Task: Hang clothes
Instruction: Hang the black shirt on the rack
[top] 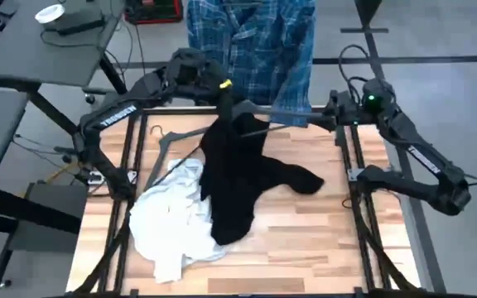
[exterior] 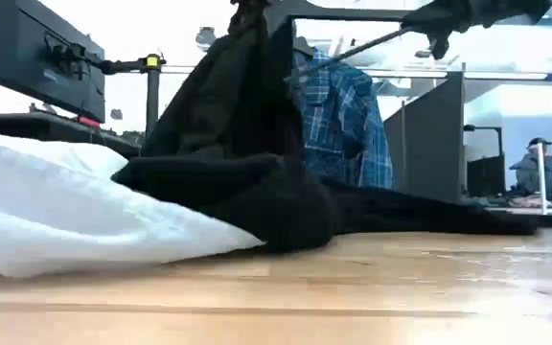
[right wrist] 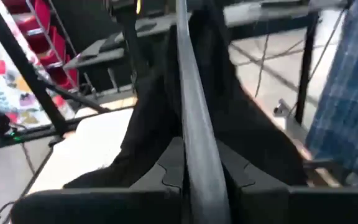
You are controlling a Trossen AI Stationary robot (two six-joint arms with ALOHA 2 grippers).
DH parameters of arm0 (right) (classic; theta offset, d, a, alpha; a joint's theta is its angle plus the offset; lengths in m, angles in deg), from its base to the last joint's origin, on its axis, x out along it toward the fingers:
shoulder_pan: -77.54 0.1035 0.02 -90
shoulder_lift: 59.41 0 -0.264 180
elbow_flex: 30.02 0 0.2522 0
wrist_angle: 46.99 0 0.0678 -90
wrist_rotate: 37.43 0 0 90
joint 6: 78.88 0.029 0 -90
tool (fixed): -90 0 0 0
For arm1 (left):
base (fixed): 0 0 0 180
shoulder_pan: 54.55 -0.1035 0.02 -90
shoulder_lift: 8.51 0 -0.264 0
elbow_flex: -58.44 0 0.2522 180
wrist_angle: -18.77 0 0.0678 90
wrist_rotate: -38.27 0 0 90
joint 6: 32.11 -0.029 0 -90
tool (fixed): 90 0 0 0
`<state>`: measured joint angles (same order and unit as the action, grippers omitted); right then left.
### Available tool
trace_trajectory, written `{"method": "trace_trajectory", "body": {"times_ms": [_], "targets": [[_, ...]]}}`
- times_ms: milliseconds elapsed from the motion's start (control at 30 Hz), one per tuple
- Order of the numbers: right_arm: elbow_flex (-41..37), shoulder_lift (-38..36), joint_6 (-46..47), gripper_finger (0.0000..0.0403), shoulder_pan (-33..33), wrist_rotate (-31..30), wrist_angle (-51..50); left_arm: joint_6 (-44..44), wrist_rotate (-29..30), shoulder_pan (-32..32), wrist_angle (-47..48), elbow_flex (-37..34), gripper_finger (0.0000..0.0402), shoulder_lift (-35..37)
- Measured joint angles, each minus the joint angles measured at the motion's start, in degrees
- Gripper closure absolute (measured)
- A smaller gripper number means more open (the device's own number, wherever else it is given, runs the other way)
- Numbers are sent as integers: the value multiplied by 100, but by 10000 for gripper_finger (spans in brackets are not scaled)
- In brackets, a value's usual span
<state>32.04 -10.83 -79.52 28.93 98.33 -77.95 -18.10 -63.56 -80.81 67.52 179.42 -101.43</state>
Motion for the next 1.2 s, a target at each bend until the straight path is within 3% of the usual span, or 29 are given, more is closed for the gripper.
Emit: {"method": "trace_trajectory", "body": {"times_ms": [300,533,633,800,967,1133,1200], "targets": [[-663,132,54,375,279,-80,124,-67,59,0,-373,-7,401,28],[-873,525,765,375,597,-237,1789,-44,100,-7,-603,4,401,39],[-873,702,844,375,708,-239,2003,-47,61,-7,-431,4,397,26],[-873,849,816,375,819,-209,2026,-223,-11,-24,94,4,337,26],[-873,843,791,375,802,-166,2091,-1026,47,-45,459,4,274,72],[-871,837,845,375,796,-274,2112,-1518,875,-118,747,2,257,166],[-870,837,859,375,796,-286,2103,-1524,938,-169,877,1,256,173]]}}
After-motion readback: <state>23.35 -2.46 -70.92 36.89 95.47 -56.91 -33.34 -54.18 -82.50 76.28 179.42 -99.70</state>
